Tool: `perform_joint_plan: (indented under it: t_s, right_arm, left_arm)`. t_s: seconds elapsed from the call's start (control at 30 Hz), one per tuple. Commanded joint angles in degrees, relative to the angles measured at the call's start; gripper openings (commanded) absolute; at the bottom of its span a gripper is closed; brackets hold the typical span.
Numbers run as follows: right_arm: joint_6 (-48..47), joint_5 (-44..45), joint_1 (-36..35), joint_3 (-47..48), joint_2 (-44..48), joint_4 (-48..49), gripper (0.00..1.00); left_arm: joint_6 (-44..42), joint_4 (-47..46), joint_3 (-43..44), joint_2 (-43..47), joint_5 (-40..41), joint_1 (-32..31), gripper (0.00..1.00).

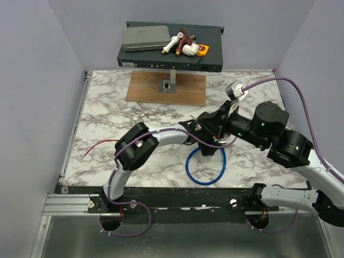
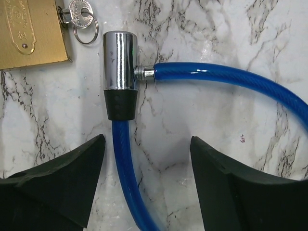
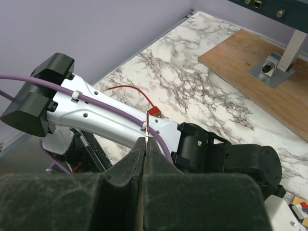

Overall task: Unlock with the key
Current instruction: Move the lock to the center of the board, then pick up the lock from the center of the board.

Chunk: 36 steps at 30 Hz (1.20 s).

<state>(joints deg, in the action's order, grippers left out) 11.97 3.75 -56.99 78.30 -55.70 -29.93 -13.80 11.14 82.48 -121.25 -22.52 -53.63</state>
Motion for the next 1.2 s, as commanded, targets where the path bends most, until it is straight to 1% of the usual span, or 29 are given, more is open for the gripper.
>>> perform_joint_plan:
  t_s: [0.0,0.03,0.1,0.2,0.27,0.4,0.47,0.57,0.67,0.77,0.9,1.0,1.17]
  right_arm:
    - [0.07,1.21,0.09,-0.08,1.49,-0.04,0.01]
    - [0.06,1.38,0.04,-0.16,1.69,-0.04,0.01]
    - [0.07,1.44,0.12,-0.25,1.76,-0.04,0.01]
    - [0.21,1.19,0.12,-0.52,1.76,0.09,0.01]
    - [0.25,1.17,0.07,-0.65,1.74,0.22,0.01]
    - [0.16,1.26,0.05,-0.44,1.77,0.18,0.01]
    - [0.08,1.39,0.09,-0.35,1.81,0.22,0.01]
    - [-0.19,1.89,0.09,-0.19,1.52,0.31,0.01]
    - [-0.77,2.95,0.06,0.79,0.50,0.22,0.01]
    - [-1.96,4.45,0.07,4.09,-1.14,-0.76,0.01]
    - [-3.98,6.40,0.06,11.67,-3.94,-2.74,0.01]
    - [-5.06,7.81,0.07,16.12,-5.49,-3.81,0.01]
    - [-6.92,9.63,0.12,18.17,-5.42,-2.00,0.01]
  left_arm:
    - [-0.10,15.60,-7.19,-4.76,0.85,1.13,0.66]
    - [-0.01,15.26,-7.68,-4.93,1.18,1.22,0.63]
    - [0.33,14.67,-8.03,-5.62,1.60,1.22,0.54]
    - [0.96,13.78,-7.37,-6.78,1.93,1.29,0.31]
    - [1.32,13.53,-6.64,-7.45,2.50,1.28,0.21]
    - [1.46,12.65,-5.97,-8.52,3.94,1.11,0.09]
    - [1.33,11.73,-6.58,-8.36,4.59,0.89,0.01]
    - [0.34,10.84,-7.41,-6.99,3.65,0.80,0.00]
    - [-1.10,12.41,-7.07,-4.31,1.49,0.74,0.00]
    - [-3.62,14.60,-7.72,1.98,-1.45,0.79,0.00]
    - [-7.86,18.56,-8.32,11.25,-4.40,1.05,0.00]
    - [-10.73,19.89,-10.64,19.41,-5.86,1.87,0.00]
    - [-14.40,26.92,-11.81,32.70,-6.92,5.73,0.00]
